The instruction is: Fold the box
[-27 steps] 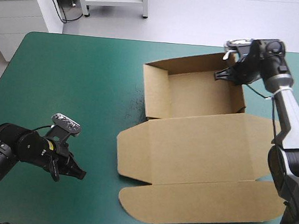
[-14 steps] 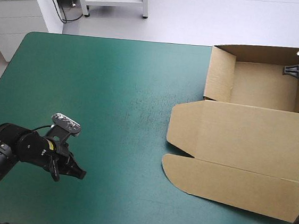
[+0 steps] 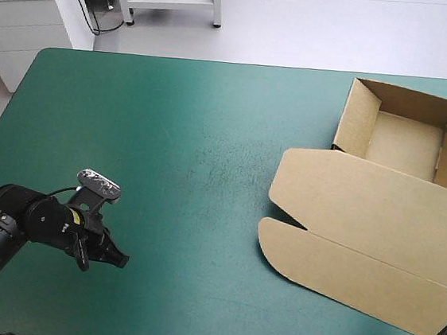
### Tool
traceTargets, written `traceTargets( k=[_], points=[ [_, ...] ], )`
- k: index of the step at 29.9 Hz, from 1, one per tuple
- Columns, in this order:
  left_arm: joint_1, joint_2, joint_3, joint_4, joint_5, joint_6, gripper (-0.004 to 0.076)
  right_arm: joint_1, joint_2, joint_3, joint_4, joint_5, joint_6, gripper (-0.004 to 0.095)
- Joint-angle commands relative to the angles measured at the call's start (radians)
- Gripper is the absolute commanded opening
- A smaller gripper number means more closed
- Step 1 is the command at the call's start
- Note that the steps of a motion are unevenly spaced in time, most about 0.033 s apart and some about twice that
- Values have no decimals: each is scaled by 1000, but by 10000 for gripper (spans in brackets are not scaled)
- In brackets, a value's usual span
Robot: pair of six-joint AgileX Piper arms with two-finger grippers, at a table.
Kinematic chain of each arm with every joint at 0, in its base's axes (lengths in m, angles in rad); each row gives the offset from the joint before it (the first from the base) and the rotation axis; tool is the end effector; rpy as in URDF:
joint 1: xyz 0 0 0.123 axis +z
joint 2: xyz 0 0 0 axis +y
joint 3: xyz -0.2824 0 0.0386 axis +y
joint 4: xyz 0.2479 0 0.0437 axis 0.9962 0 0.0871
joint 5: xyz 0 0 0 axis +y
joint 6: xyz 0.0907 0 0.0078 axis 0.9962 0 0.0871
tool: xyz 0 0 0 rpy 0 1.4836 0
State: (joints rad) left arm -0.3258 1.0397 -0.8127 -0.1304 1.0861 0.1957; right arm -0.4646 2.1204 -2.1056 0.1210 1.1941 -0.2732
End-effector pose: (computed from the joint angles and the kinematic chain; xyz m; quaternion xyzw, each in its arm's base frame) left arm 0.1600 -0.0651 0.2878 0.2341 0.9550 -0.0730 0.1668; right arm 0.4232 -0.2007 0.3022 0.1021 0.9678 -0.0244 0.2289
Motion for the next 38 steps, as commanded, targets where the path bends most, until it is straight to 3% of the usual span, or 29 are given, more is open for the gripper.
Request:
traceTargets(
  k=[1,3,5,12,16,18,20,26,32,38],
  points=[
    [-1,-19,-26,-12,-21,-9,-8,-14,-62,-35,21,-52,-13,578],
    [-1,-19,-26,-12,-21,-11,-8,-14,-67,-39,21,-57,-13,658],
    [-1,-19,-26,-12,-21,-12,-8,-14,-77,-44,30,-53,-13,667],
    [-1,-19,-26,-12,-19,-13,-8,-14,-127,-119,48,57,-8,549],
    [-1,-19,-26,-12,-21,-13,-8,-12,-189,-119,109,57,-5,331],
    [-1,-19,-26,-12,-21,-13,-8,-12,-219,-119,141,57,-7,125],
    [-1,-19,-26,-12,-21,-13,-8,-10,-243,-119,175,57,-10,-15],
    [-1,-19,-26,-23,-13,-13,-8,38,-337,-96,210,57,-12,-2],
    [-1,-19,-26,-60,-16,-13,-8,161,-463,12,208,57,-34,-2],
    [-1,-40,-26,-68,-32,-10,-8,272,-617,180,152,51,-42,-2]
  ],
)
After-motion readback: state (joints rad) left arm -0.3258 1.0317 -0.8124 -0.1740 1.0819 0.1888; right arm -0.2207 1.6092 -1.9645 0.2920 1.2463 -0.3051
